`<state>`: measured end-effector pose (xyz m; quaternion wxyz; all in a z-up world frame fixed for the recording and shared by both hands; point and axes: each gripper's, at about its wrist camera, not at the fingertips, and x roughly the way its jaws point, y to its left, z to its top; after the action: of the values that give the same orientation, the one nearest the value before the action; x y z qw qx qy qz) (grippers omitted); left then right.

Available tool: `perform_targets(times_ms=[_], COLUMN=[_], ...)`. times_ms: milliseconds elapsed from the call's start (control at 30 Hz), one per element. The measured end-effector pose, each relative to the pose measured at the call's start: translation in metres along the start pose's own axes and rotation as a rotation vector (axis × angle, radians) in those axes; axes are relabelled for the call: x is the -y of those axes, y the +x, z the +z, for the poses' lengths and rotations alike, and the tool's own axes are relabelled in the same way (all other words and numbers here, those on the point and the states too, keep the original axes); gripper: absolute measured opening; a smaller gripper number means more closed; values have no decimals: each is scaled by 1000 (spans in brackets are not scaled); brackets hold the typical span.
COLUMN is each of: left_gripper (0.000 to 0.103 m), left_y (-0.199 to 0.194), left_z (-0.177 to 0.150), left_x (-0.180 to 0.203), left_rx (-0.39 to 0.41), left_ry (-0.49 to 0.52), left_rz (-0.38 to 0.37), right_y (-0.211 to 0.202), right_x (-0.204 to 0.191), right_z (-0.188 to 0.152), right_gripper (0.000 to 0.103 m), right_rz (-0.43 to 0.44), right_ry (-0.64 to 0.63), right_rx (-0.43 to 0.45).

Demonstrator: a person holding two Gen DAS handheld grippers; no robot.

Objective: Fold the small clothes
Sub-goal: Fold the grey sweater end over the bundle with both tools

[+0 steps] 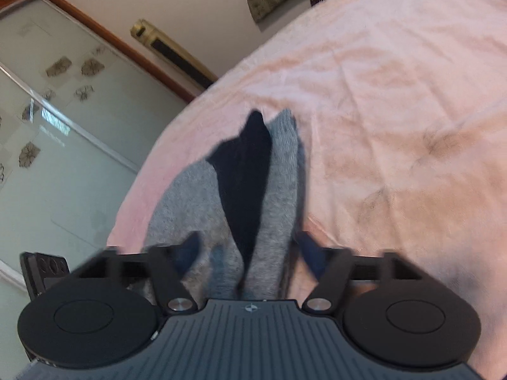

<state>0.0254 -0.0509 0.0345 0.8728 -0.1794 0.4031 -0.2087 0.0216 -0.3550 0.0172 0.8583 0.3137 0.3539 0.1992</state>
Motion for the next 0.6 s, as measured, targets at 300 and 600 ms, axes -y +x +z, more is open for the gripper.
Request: perform_targets(times_ms=[300,600], left_gripper=[30,29], left_y=[-7,-73], left_z=[14,26], left_x=[16,-22], left_rx=[8,103], left_ry=[54,94], left_rz=[59,207], right_y=[35,64], right_x=[-30,-84], right_z=[-2,6], right_gripper=[25,24], right_rz=[-75,112], right_ry=[-101,-181], right_rx=[-125,-153])
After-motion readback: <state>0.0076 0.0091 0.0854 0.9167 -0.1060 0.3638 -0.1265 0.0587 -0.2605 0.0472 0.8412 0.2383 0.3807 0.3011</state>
